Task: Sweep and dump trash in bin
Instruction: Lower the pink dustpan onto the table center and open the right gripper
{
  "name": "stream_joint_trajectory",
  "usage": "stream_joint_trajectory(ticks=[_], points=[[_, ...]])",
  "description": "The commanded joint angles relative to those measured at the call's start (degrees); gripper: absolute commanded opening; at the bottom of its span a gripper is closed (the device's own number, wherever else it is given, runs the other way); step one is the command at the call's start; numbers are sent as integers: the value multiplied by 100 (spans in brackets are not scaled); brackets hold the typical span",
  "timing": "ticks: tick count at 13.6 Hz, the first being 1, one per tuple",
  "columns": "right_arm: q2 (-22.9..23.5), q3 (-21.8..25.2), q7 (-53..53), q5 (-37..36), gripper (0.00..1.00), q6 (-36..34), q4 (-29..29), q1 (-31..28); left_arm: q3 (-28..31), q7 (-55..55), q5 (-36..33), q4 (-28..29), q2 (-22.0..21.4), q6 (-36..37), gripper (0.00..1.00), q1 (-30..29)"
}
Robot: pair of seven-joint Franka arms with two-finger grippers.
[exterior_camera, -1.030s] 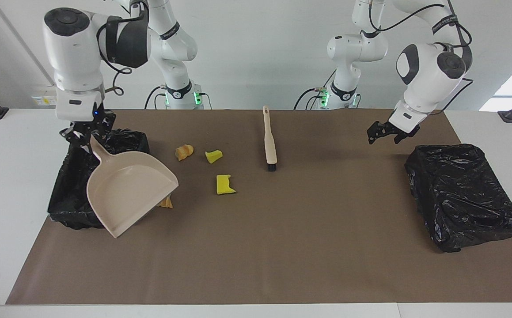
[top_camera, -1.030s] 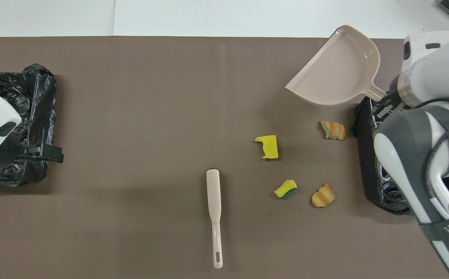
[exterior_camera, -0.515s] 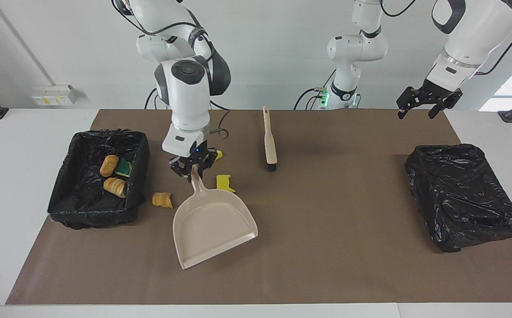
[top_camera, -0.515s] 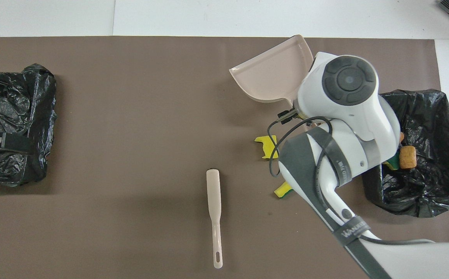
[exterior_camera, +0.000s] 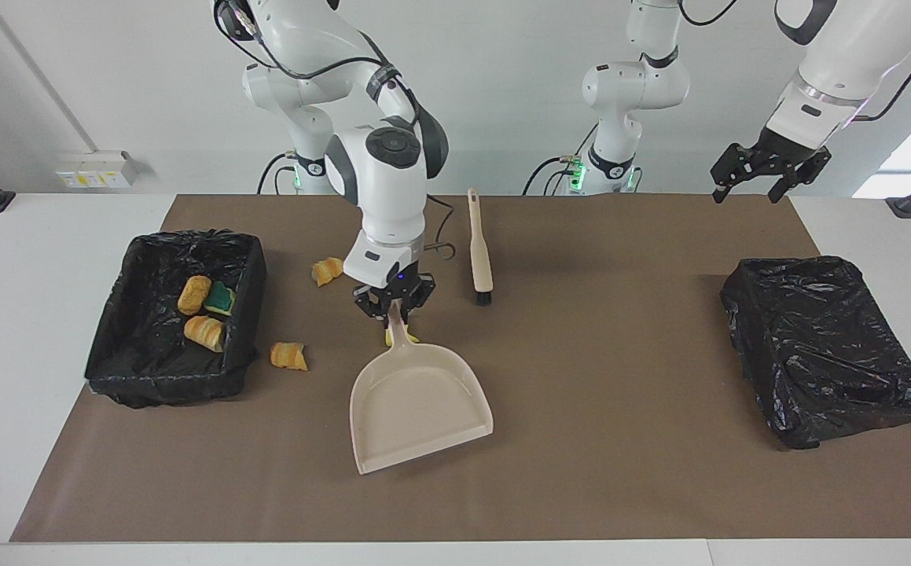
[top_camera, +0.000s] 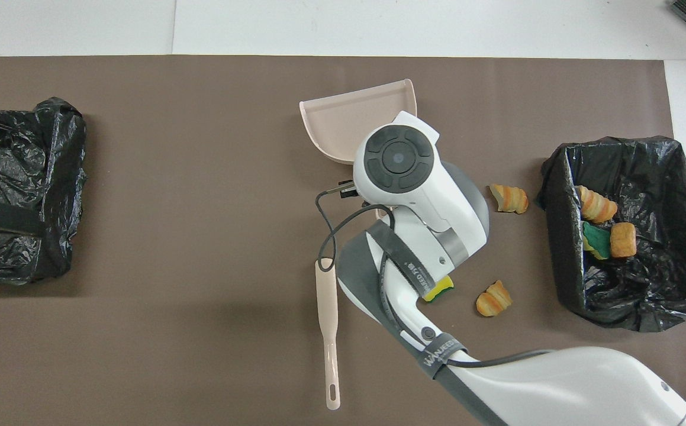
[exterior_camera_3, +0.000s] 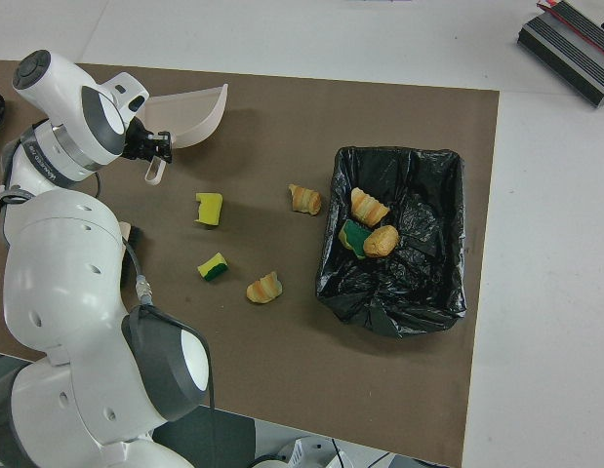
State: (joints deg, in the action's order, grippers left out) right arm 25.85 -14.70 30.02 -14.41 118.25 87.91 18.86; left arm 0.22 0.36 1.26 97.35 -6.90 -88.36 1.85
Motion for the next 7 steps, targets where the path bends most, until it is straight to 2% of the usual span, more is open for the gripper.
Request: stream_joint_trajectory(ticks=[1,3,6,7], points=[[822,55,696,-1,0,48,-931,293,-48,70,-64,-75,57,91,100,-62],[1114,72,1144,-9,0,101,-1197,504,-48,70,-64,-75,66,73,100,-62],[1229,55,1392,-132,0,259,-1127,575,-48,61,-64,-67,83,64,100,-53],[1229,55,1419,-132,14,242,-1127,567,-48,52,-64,-67,101,38,100,-53]])
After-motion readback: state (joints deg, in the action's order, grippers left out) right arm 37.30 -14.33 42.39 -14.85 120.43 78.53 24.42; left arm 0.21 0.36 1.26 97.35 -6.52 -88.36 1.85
